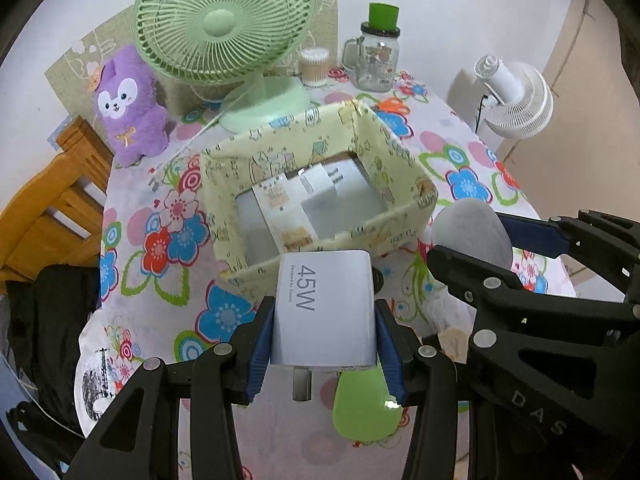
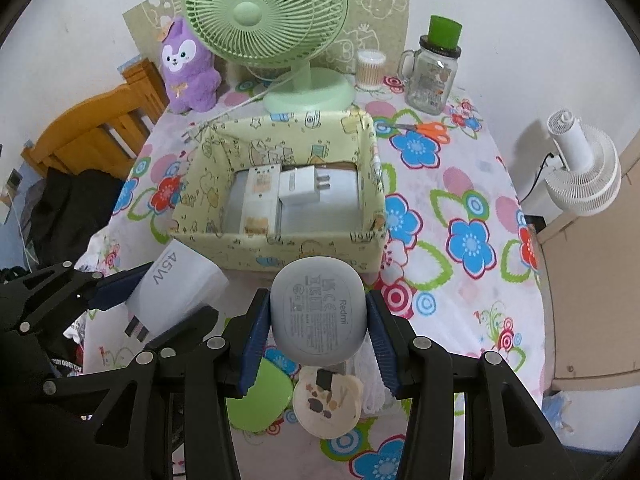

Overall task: Organize rigid objects
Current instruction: 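Lift and carry the charger and round case over the patterned box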

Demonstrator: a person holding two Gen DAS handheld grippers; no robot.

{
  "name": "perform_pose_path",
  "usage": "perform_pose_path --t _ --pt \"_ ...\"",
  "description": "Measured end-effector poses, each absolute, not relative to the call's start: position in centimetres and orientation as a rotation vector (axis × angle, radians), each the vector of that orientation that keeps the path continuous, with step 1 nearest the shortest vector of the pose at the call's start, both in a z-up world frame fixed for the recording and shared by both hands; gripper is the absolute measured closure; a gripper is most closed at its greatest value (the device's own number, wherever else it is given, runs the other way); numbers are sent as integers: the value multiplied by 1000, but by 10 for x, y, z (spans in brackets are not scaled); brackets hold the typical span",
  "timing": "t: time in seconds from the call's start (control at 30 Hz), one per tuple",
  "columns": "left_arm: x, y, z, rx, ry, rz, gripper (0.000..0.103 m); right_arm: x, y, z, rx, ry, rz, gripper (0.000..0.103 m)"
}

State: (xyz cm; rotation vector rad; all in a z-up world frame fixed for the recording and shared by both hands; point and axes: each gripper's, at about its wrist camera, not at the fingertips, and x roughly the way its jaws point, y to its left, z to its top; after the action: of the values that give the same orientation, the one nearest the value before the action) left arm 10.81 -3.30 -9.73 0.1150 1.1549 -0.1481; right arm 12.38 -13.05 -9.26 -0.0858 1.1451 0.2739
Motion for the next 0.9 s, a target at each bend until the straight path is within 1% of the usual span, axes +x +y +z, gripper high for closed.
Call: perform_pose_path --t 0.27,0.9 --pt "128 -30 -86 87 1125 -118 54 145 -130 -79 -88 1115 285 52" --pt "174 -25 -96 21 1143 -45 54 198 -127 -86 -85 1130 321 52"
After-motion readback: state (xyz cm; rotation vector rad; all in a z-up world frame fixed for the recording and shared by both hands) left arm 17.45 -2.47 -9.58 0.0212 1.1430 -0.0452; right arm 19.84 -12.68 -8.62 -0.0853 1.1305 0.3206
